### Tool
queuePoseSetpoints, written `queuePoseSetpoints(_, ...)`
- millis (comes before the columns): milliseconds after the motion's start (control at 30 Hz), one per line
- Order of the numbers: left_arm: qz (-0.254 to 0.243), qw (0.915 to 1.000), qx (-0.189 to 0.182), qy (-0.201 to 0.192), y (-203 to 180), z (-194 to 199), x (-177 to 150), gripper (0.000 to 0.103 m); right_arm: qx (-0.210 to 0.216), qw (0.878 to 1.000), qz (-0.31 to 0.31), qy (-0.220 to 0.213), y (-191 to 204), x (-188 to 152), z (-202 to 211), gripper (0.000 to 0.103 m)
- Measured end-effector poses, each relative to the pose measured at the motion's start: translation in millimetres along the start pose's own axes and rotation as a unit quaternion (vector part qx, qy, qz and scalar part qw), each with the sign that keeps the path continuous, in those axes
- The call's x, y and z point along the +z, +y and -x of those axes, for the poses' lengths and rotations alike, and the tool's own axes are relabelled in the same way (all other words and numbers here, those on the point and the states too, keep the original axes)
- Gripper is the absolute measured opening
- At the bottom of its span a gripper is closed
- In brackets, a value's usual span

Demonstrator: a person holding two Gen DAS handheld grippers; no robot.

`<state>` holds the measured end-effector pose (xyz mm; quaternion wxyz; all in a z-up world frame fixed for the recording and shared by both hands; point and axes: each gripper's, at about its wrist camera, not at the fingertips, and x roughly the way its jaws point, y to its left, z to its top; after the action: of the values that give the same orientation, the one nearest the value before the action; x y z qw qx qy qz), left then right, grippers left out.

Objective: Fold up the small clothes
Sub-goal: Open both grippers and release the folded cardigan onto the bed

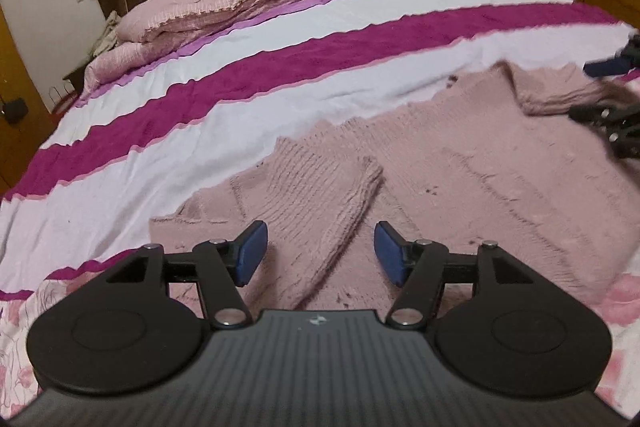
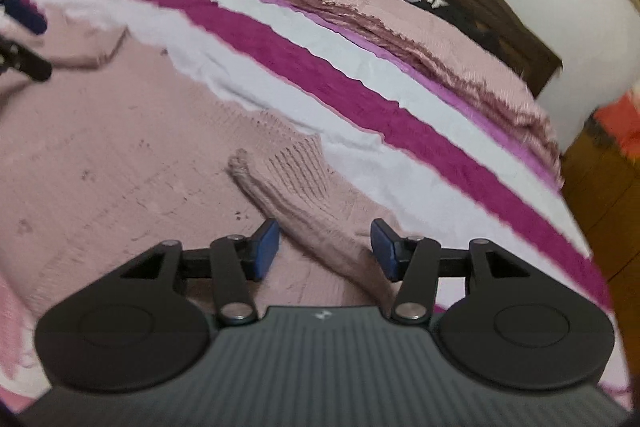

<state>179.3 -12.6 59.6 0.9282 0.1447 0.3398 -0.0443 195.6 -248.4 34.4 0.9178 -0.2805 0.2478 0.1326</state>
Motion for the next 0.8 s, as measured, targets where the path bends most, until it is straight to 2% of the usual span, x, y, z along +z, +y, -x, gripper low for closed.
queuePoseSetpoints(67, 0.004, 0.9999, 0.009, -0.008, 0, -8, -2, 0.065, -0.002, 1.0, 0.008, -0.005, 1, 1, -4, 0.053)
queuePoseSetpoints(133, 0.013, 0.9996, 0.011, -0.022, 3, -12, -2, 0.035, -0.01, 1.0, 0.016, -0.012, 3, 2, -9, 0.053)
queuePoseSetpoints(167, 0.02, 0.9994, 0.016, -0.021, 6, -14, -1, 0.013, -0.014, 1.0, 0.019, -0.013, 4, 3, -12, 0.051)
queuePoseSetpoints(200, 0.033, 0.9991, 0.019, -0.021, 11, -16, 1, 0.012, -0.011, 1.0, 0.017, -0.015, 4, 3, -14, 0.044)
queuePoseSetpoints(233, 0.046, 0.9983, 0.021, -0.029, 15, -14, 2, 0.012, -0.005, 1.0, 0.007, -0.018, 2, 5, -14, 0.03)
queuePoseSetpoints(267, 0.052, 0.9975, 0.029, -0.039, 19, -11, 3, 0.012, -0.003, 1.0, -0.008, -0.015, -1, 6, -14, 0.01)
queuePoseSetpoints(433, 0.072, 0.9897, 0.103, -0.069, 47, -6, 11, 0.012, -0.069, 0.992, -0.1, -0.034, -31, 8, -8, 0.012)
queuePoseSetpoints(567, 0.109, 0.984, 0.135, -0.042, 77, -29, 14, 0.012, -0.09, 0.984, -0.153, 0.012, -51, 0, -32, 0.014)
queuePoseSetpoints(600, 0.117, 0.981, 0.152, -0.032, 82, -37, 13, 0.012, -0.103, 0.982, -0.158, 0.032, -53, -3, -40, 0.014)
queuePoseSetpoints(667, 0.126, 0.9789, 0.16, -0.012, 89, -49, 8, 0.012, -0.123, 0.978, -0.158, 0.06, -54, -9, -51, 0.014)
queuePoseSetpoints(800, 0.144, 0.9762, 0.162, 0.002, 98, -62, -2, 0.013, -0.112, 0.978, -0.165, 0.058, -58, -18, -50, 0.014)
